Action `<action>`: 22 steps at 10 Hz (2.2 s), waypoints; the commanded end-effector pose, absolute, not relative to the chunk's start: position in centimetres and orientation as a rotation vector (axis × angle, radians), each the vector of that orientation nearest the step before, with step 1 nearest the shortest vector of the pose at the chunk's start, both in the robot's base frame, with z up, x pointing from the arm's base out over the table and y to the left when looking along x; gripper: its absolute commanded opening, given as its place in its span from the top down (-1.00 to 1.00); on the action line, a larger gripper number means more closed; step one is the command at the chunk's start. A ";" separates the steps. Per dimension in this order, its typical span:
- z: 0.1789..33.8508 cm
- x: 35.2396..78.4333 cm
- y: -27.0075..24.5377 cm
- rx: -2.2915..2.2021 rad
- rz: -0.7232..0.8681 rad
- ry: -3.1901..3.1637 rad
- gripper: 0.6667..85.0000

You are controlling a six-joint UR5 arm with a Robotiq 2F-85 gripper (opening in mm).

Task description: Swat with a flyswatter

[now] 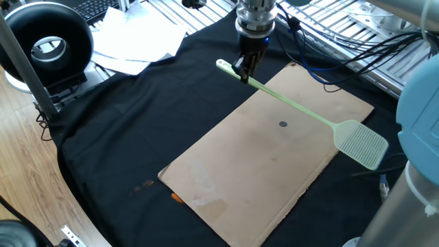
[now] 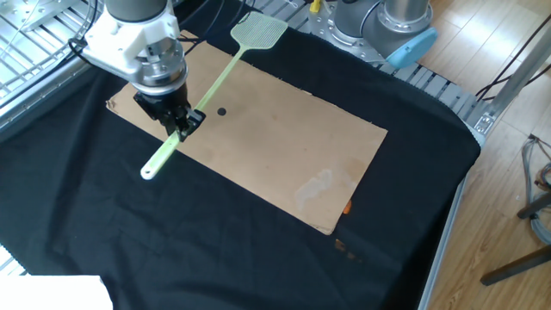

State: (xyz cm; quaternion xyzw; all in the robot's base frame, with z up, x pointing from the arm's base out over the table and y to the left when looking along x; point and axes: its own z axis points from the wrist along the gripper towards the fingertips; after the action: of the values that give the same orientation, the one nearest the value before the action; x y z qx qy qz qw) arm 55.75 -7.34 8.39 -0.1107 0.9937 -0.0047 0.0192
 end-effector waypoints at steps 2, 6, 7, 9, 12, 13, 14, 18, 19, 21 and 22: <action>8.4 54.9 -8.0 -0.362 -0.004 3.080 0.98; 8.8 53.1 -8.5 -0.349 0.015 3.050 0.98; 9.0 52.8 -9.2 -0.363 -0.006 3.044 0.98; 8.4 54.9 -8.5 -0.378 -0.015 3.049 0.98; 7.4 56.9 -6.5 -0.375 -0.004 3.041 0.98; 7.7 55.8 -7.3 -0.369 0.003 3.055 0.98; 8.3 54.0 -8.2 -0.357 0.009 3.061 0.98; 8.8 50.4 -10.2 -0.321 0.059 3.030 0.98; 8.5 50.3 -10.7 -0.327 0.055 3.025 0.98; 8.3 52.4 -9.3 -0.350 0.032 3.043 0.98; 8.3 53.6 -7.8 -0.349 0.036 3.053 0.98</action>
State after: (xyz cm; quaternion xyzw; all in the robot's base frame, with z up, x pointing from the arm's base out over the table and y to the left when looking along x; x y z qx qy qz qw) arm 51.77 -9.73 8.28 -0.1145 0.9927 0.0065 0.0364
